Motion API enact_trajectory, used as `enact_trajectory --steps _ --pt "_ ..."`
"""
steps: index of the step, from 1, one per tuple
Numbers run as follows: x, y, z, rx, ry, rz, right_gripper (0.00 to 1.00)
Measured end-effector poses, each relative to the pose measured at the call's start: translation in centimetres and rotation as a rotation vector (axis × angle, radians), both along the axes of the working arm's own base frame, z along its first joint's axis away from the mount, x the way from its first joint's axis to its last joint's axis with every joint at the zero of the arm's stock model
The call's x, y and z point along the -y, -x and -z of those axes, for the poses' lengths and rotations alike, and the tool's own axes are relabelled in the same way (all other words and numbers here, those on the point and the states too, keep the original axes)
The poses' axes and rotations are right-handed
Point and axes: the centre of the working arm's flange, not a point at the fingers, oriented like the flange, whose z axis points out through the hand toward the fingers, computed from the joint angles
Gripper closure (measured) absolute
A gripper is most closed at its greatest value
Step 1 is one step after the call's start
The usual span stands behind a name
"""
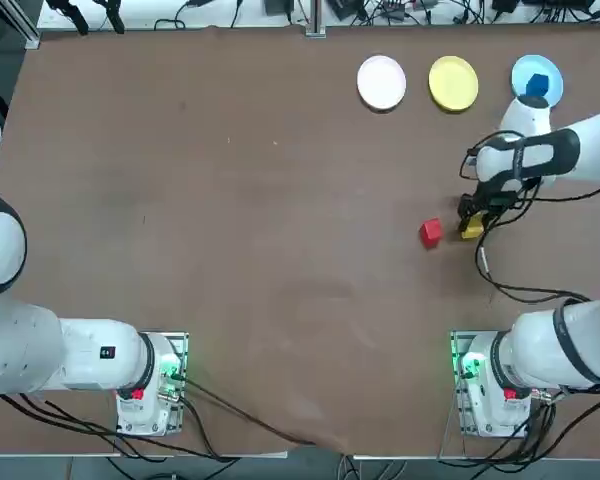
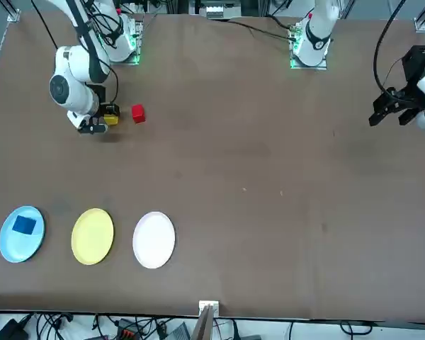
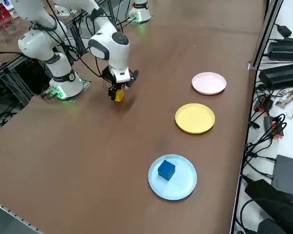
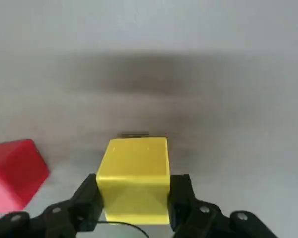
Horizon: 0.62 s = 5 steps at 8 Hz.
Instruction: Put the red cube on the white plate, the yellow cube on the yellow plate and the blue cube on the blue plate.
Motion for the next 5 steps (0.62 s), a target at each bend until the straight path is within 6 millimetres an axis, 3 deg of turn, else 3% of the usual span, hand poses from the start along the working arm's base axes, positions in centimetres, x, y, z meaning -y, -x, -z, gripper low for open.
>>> enact_trajectory --steps 3,4,5 --pt "0.7 -10.1 -12.5 0.118 -0.003 0.022 0.31" --pt "1.7 -14.1 -15.5 0.157 -0.010 0.041 0.31" --pt "2.7 -18.2 -16.6 0.179 -0.019 0.056 0.31"
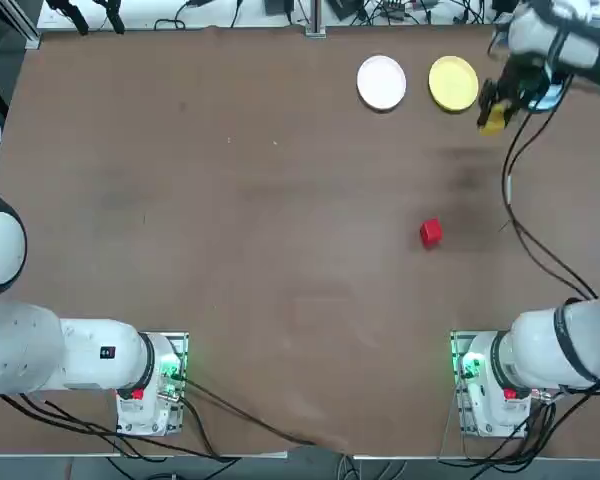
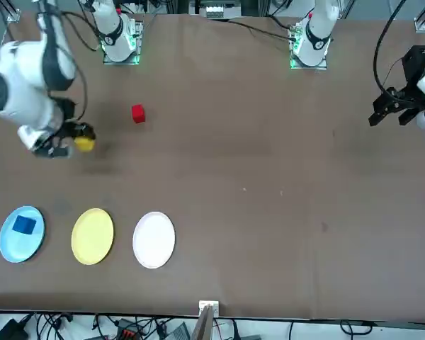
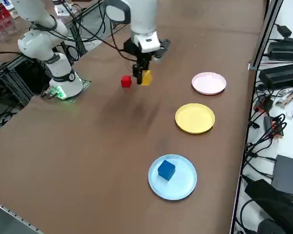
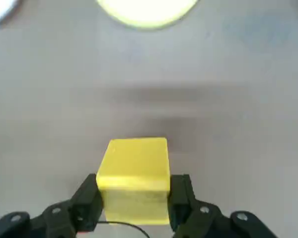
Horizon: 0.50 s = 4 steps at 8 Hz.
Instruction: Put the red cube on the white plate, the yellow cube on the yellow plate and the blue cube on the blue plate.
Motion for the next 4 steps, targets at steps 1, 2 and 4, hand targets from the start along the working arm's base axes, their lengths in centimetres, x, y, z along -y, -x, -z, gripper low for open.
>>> enact_trajectory --steps 1,2,4 --pt "0.8 -4.2 0.7 0.018 -0.012 0.011 0.31" --pt "1.6 -8.3 2.8 0.035 -0.026 0.022 0.31" --pt "2.6 -14.0 7.9 0.072 -0.046 0.035 0.31"
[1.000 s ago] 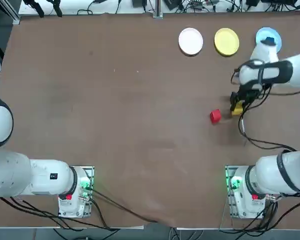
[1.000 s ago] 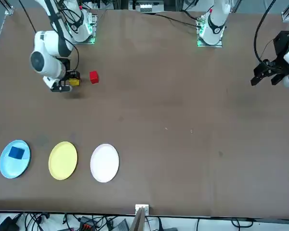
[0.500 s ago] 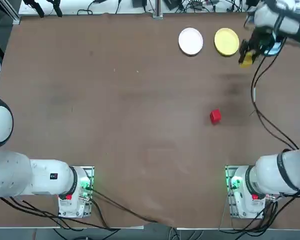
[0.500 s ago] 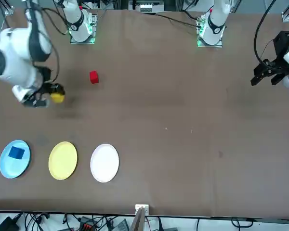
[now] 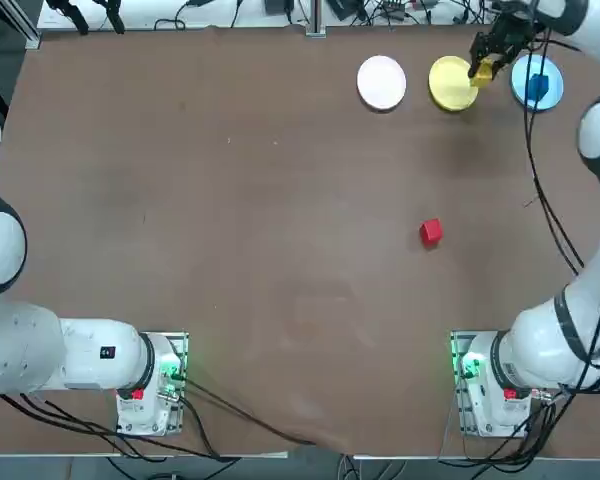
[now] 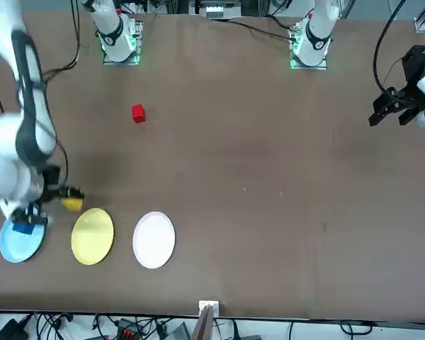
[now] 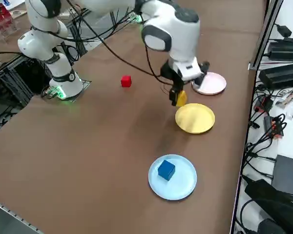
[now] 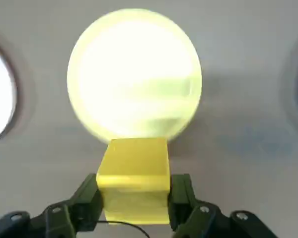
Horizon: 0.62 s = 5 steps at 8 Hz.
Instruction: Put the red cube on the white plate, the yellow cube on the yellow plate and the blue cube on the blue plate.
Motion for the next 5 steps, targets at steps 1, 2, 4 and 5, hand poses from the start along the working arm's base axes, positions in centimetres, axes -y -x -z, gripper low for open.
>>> enact_trajectory --steps 1,2,4,5 --pt "-0.3 -1.7 2.5 0.042 -0.006 0.001 0.31" --pt "-1.1 -2.6 4.7 0.068 -0.009 -0.005 0.31" --pt "-1.8 -3.1 7.5 0.083 -0.010 -0.012 0.31" --pt "-1.8 -3.2 8.2 0.089 -0.009 -0.013 0.31"
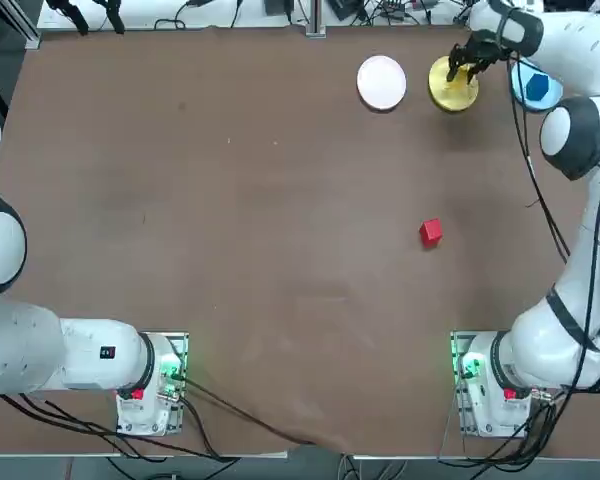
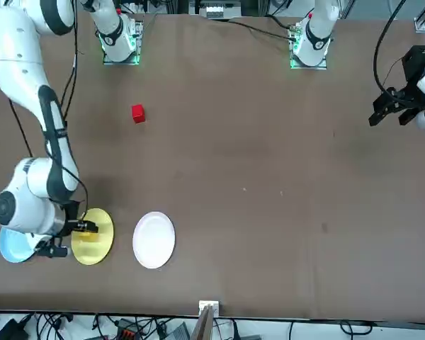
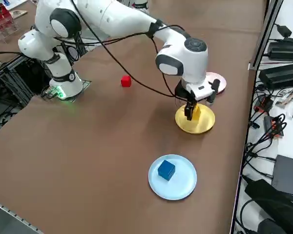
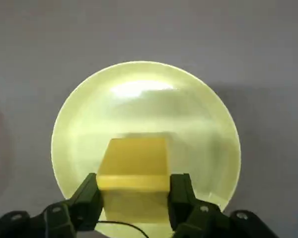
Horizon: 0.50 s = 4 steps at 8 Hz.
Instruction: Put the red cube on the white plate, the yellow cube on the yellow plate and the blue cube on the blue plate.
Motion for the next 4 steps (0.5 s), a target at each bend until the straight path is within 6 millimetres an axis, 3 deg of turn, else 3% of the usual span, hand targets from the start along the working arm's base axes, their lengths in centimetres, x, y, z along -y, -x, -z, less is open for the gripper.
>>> enact_trajectory --steps 2,4 --pt "0.16 0.02 0.72 -0.003 0.033 -0.021 0.29" --pt "0.29 -0.13 0.45 0.004 0.054 -0.032 0.00"
